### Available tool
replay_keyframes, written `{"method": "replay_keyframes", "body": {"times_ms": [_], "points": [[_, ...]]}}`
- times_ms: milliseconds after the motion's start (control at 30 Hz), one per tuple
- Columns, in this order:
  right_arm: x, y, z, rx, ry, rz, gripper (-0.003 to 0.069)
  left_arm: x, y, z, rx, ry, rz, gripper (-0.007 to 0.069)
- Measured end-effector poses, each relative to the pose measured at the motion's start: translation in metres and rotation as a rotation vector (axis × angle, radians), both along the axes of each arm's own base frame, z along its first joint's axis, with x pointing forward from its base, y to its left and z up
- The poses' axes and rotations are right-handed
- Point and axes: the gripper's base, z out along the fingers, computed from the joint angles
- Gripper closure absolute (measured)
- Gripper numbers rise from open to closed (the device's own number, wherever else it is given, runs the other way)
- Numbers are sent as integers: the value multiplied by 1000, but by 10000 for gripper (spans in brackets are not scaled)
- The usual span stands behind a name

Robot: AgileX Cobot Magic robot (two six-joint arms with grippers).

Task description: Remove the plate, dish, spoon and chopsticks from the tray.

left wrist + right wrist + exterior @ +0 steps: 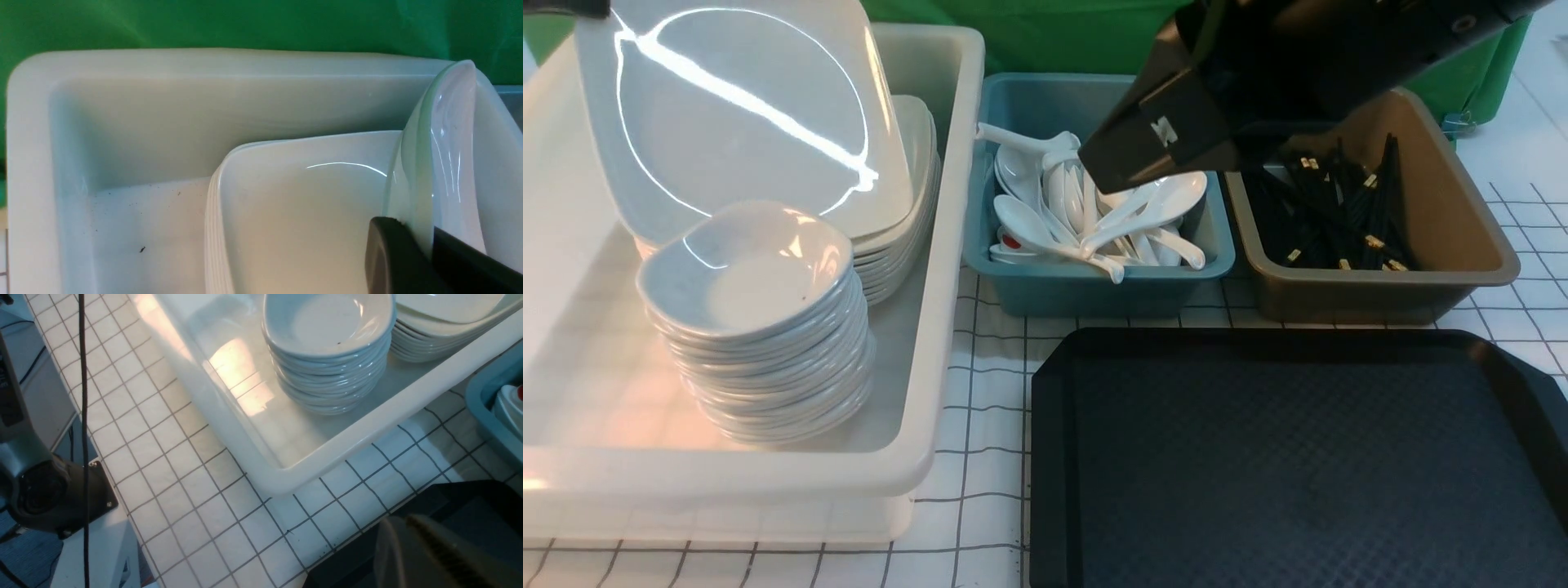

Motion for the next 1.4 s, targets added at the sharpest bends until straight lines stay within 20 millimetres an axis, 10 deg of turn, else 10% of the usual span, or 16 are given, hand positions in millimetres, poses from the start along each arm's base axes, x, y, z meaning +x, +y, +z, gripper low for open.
{"method": "replay_keyframes", "body": {"times_ms": [233, 633, 800, 1033, 1400], "points": [[0, 0, 0, 5, 14, -14, 660, 6, 7, -2, 81, -67, 21, 557], [0, 0, 0, 17, 46, -47, 660, 11, 15, 2, 141, -135, 93, 207], [0, 0, 0, 18, 48, -49, 660, 9, 11, -2, 123, -72, 80, 279], [7, -1, 2, 37, 20, -126, 660, 4, -25, -8, 132, 110, -28, 596], [14, -6, 2, 11, -29, -214, 660, -26, -89, -5, 385, 348, 24, 635]]}}
